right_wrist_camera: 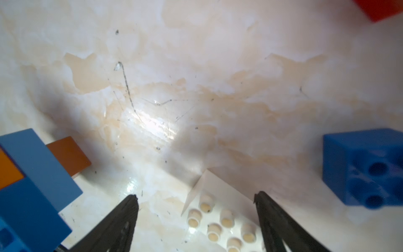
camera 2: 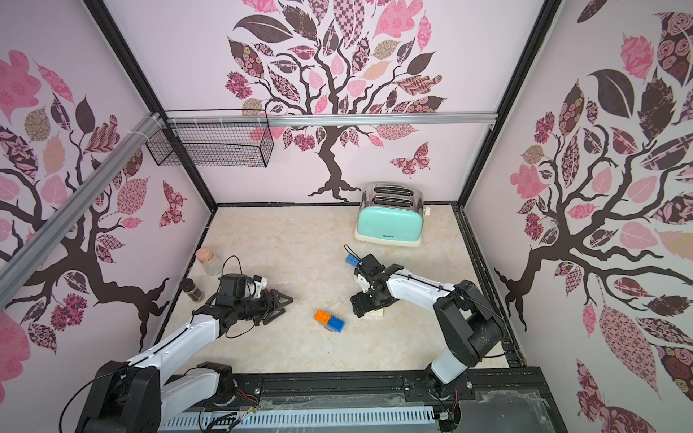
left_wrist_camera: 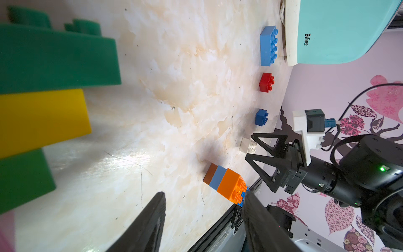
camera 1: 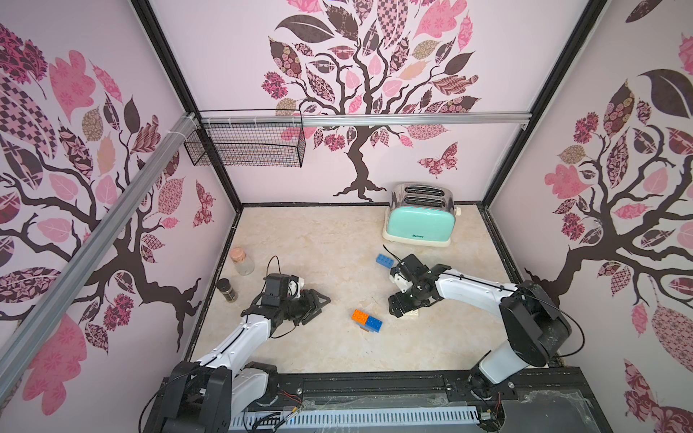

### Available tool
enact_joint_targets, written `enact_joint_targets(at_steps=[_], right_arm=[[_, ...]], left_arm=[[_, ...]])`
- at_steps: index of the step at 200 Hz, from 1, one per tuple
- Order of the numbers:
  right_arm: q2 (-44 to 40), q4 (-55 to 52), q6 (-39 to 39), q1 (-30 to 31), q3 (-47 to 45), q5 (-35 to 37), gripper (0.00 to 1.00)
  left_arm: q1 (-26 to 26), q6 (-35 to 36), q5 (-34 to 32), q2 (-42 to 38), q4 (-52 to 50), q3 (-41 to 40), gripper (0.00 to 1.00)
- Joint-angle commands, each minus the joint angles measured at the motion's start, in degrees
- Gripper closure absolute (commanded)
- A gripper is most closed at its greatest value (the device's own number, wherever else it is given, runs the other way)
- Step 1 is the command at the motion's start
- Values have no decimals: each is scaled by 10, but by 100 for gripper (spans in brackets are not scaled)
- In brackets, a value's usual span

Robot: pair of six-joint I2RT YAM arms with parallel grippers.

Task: Assemble a heart with lego
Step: Pick up the lego brick from the center of the board.

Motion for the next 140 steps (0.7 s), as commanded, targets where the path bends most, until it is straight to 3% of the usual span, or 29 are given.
enact_joint_targets(at_steps=[1,60,92,140], right_arm=[[-32,-12,22,0,-21,-17,15],[-48,-23,57,29,-31,33,23],[-7,-58,50,57,17,101,36],[30,-85,36,74,44,126,41]], left_arm=[[-2,1,-3,-9,10,-3,41],[-9,-5,-4,-11,15,-8,41],[-13,-9,-6,-9,21,-10,41],[-13,-7,-9,-9,17,-9,41]])
